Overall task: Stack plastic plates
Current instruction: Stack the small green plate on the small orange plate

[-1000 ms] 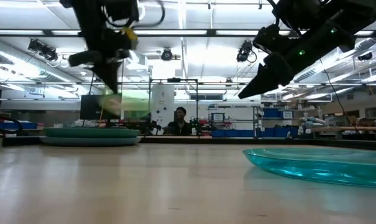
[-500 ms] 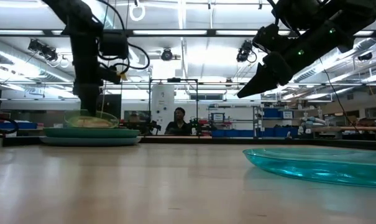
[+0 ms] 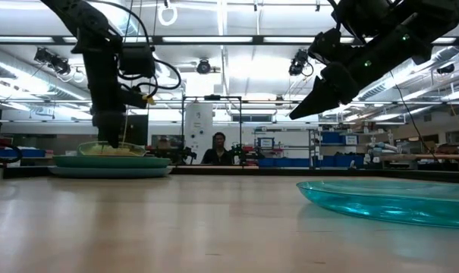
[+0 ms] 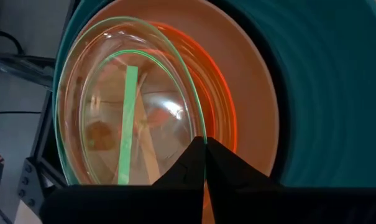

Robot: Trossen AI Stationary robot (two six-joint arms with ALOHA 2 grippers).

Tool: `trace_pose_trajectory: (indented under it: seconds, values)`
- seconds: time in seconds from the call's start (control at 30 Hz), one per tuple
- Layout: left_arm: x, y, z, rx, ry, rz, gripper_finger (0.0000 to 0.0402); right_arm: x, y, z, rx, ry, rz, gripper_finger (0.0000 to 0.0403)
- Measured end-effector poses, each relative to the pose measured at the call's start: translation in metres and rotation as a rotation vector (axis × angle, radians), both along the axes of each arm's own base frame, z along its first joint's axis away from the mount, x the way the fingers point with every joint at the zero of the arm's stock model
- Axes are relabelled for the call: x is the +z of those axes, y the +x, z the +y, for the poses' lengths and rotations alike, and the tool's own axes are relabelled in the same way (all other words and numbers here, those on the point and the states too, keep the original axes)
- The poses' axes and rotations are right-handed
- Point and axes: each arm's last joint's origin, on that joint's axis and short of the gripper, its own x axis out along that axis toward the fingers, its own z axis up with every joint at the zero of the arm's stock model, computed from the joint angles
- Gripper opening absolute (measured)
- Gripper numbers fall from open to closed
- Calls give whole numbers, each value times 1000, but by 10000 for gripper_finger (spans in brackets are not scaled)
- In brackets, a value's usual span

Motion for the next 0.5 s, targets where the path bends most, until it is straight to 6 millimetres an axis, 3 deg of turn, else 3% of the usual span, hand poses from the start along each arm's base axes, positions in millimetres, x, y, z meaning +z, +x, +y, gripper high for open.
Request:
trace_pose_trajectory:
  seconds: [0.37,0.5]
  values:
    - [0,0,0,15,-16,-21,18,0,0,0,-7,9,-9,145]
    - [-1,2,-4,-4,-72,-51,44,2,2,0,7,16,-34,145]
